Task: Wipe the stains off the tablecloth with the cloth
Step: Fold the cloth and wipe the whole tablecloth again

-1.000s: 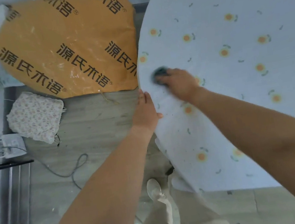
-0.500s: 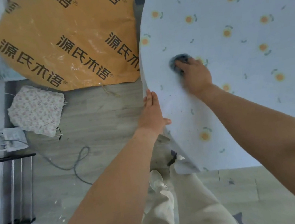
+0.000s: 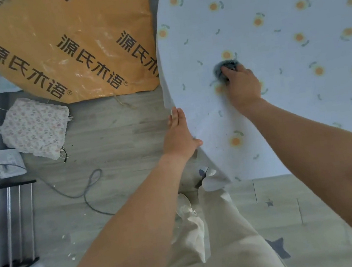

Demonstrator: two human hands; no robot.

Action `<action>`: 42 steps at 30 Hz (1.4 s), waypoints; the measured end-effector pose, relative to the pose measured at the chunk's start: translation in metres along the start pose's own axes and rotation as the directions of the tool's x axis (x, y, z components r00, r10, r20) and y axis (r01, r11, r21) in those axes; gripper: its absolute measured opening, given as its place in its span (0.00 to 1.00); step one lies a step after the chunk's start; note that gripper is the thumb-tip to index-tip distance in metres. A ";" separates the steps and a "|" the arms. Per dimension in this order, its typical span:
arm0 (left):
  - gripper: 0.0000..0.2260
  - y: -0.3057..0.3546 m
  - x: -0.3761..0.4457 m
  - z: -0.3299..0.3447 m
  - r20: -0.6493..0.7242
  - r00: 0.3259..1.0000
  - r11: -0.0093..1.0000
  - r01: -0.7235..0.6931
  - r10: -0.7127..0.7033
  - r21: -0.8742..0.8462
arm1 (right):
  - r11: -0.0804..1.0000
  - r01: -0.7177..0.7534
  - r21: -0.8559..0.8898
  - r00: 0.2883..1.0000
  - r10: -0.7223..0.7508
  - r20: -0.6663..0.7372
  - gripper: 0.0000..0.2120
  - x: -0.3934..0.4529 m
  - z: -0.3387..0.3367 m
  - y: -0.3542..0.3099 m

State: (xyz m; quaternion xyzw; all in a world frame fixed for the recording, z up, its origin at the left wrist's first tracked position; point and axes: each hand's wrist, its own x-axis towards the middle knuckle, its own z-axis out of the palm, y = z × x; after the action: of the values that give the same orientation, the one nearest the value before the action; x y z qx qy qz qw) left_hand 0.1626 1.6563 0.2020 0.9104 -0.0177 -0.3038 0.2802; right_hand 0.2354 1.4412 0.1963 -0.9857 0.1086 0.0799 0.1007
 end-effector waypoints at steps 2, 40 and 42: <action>0.53 -0.003 -0.004 0.005 -0.010 1.000 1.000 -0.001 0.001 0.000 | 0.993 -0.094 0.067 0.995 0.095 -0.007 0.25 -0.001 0.000 -0.024; 0.49 0.008 -0.033 0.042 0.069 0.980 0.938 -0.198 0.186 0.283 | 0.939 -0.319 0.126 0.947 0.320 0.014 0.22 -0.188 0.023 0.063; 0.50 0.011 -0.034 0.033 0.127 0.979 0.924 -0.191 0.157 0.331 | 0.941 -0.311 0.136 0.950 0.309 0.040 0.20 -0.206 0.028 0.029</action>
State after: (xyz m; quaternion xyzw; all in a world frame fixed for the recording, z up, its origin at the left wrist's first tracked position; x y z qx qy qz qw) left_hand 0.1181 1.6374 0.2045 0.9239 -0.1644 -0.3145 0.1429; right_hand 0.0266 1.4599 0.2005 -0.9460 0.2668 0.0956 0.1572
